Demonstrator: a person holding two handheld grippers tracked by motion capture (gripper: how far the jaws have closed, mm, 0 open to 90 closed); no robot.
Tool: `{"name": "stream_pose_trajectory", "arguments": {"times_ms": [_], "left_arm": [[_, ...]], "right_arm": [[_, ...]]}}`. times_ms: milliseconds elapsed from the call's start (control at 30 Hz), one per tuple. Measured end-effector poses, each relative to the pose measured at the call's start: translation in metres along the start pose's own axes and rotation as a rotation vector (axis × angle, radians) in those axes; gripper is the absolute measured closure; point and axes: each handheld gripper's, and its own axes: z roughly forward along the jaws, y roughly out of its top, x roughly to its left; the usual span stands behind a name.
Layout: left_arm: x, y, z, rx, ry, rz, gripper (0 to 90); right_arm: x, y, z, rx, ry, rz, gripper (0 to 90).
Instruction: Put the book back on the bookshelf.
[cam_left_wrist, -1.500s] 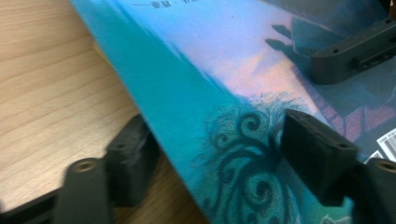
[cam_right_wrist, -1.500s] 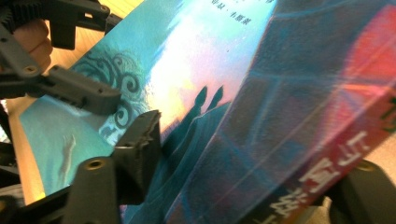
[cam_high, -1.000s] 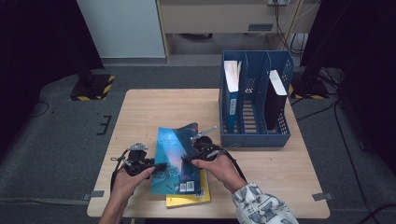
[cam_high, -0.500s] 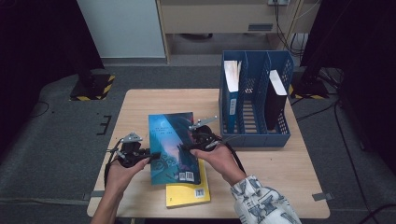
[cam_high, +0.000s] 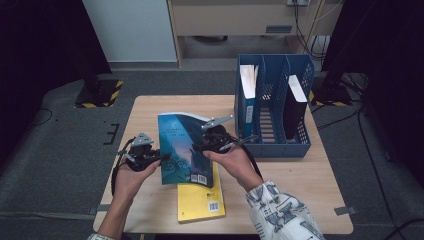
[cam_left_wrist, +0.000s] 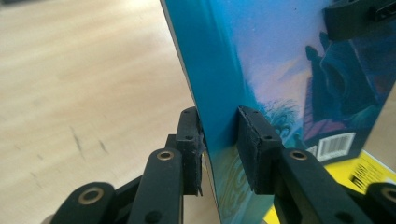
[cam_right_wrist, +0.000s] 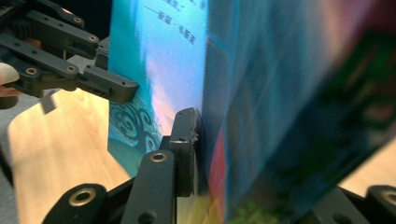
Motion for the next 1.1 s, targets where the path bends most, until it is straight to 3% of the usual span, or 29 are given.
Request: {"name": "stream_pose_trajectory", "arguments": {"times_ms": [100,233,300,400,667,767,1000,1100], "left_arm": [[0.001,0.008,0.005,-0.015,0.030,0.032,70.5],[0.003,0.012,0.009,-0.025,0.043,0.033,70.4],[0.004,0.019,0.013,-0.017,0.078,0.057,70.2],[0.005,0.019,0.015,-0.017,0.077,0.063,70.0],[0.004,0.006,0.010,-0.063,0.064,0.035,65.7],[0.002,0.001,0.007,-0.077,0.061,0.036,63.6],[0.002,0.003,0.011,-0.081,0.078,0.020,61.1],[0.002,0.005,0.013,-0.081,0.089,0.021,60.6]], "right_arm": [[-0.007,0.005,-0.001,-0.027,-0.030,0.001,69.8],[-0.010,0.007,-0.001,-0.041,-0.037,0.008,69.9],[-0.013,0.010,0.001,-0.052,-0.053,0.008,70.1],[-0.014,0.011,0.001,-0.072,-0.059,0.005,70.1],[-0.004,0.005,-0.004,-0.098,-0.035,-0.015,64.2],[0.003,0.003,-0.013,-0.138,-0.003,-0.023,60.5],[0.012,0.012,-0.023,-0.162,0.029,-0.079,53.3],[0.011,0.016,-0.023,-0.180,0.030,-0.080,56.1]]}}
